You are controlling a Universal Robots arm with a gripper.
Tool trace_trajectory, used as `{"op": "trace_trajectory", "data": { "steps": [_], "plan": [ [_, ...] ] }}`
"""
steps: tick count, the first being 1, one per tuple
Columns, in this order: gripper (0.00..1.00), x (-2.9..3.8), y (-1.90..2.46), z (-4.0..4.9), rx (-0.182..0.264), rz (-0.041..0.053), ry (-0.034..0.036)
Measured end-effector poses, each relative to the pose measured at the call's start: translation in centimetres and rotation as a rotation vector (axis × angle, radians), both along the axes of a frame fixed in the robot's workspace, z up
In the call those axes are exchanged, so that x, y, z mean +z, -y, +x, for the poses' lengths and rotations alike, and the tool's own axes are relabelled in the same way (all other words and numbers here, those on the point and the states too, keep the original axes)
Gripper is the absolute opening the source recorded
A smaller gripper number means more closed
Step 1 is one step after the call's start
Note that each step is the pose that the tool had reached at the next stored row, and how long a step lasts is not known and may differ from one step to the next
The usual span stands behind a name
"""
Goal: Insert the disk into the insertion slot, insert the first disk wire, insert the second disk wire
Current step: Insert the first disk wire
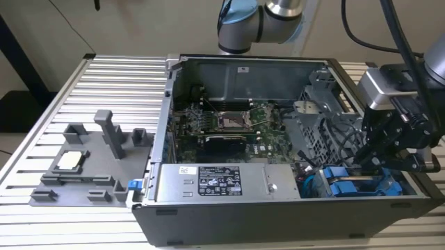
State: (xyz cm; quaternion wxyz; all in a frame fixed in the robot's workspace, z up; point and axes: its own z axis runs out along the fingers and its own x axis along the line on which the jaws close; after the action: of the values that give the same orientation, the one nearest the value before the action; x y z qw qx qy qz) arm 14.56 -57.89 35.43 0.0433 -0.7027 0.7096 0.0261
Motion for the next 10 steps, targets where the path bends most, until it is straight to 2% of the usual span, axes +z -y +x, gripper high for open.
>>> {"op": "trace_trajectory", "data": {
  "steps": [5, 6, 7, 9, 10],
  "plan": [
    [0.24, 1.65, 0.00, -0.02, 0.000, 0.0004, 0.0001],
    [0.24, 2.61, 0.00, -0.09, 0.000, 0.0006, 0.0001],
    [0.24, 2.98, -0.01, -0.10, 0.000, 0.0010, 0.0000],
    [0.24, 3.48, -0.06, -0.17, 0.000, 0.0014, 0.0004],
    [0.24, 3.49, -0.21, -0.24, 0.000, 0.0017, 0.0008]
  ]
}}
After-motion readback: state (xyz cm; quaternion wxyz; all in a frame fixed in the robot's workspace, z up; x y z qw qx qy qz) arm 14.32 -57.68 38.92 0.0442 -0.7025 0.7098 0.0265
